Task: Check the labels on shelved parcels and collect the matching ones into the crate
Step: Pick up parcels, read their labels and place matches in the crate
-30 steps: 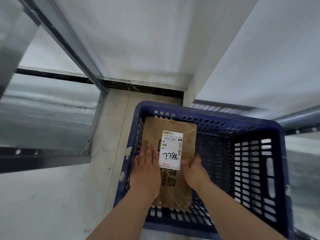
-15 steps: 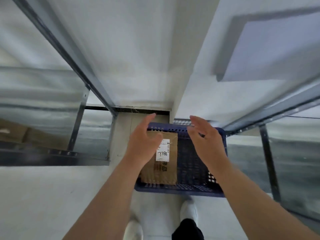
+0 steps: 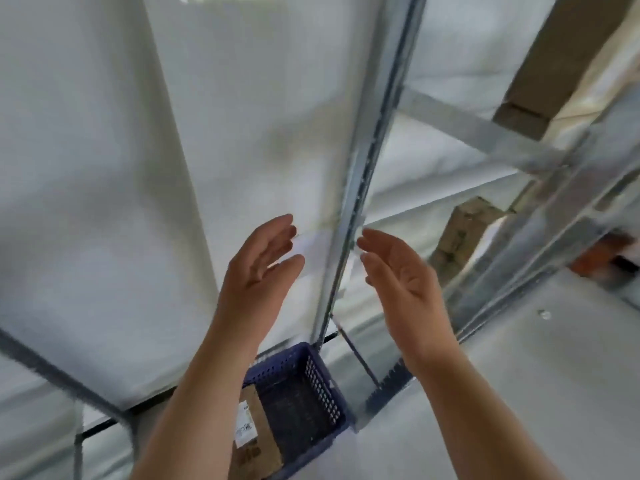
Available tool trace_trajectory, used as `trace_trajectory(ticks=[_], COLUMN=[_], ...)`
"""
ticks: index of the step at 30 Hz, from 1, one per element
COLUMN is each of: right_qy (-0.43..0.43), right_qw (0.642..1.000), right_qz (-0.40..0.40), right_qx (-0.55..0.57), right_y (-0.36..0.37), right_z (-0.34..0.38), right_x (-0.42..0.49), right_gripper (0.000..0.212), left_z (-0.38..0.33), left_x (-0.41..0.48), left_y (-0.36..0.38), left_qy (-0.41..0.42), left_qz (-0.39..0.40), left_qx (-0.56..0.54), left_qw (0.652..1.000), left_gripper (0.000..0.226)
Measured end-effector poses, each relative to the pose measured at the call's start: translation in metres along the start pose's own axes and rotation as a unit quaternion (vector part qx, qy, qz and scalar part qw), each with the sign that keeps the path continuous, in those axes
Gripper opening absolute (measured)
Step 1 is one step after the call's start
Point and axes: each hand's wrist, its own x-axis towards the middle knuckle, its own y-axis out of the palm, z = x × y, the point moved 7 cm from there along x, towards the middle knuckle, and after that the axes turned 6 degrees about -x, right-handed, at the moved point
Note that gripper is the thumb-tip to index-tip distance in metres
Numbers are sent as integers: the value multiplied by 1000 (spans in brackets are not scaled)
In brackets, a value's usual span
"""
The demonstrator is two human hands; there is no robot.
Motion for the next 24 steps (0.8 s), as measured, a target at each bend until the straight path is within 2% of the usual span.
trace_trajectory(ticks=[5,7,11,13,16,20,24], right_qy=[-38,-40,-50,-51,-47,-49,-54], right_qw=[992,985,965,960,956,953,952], right_qz=[-124,-166,-258,-274,-288,-300,-300], right_qx=[1,9,28,34,26,3,-18], right_y=[-152,-202,-317,-369,-453,-558,-645], right_z=[46,46,36,28,15,0,-14], right_x=[-41,-57,-90,-103,-120,-140,-136], right_gripper=[37,36,30,25,25,39,34], left_z=[-91,-105,-129,-136,-149,-166,-180], left_x=[-23,-37,-73,-86,-98,-101,-97], left_y=[136,188,311,369,454,556,641], left_qy=[56,70,89,89,96,97,120], left_qz=[154,203,291,320,338,333,330], left_qx=[-33,-45,-65,-72,-80,-110,-112], left_qw=[986,976,950,940,933,932,930], left_gripper=[36,31,42,47,43,35,34])
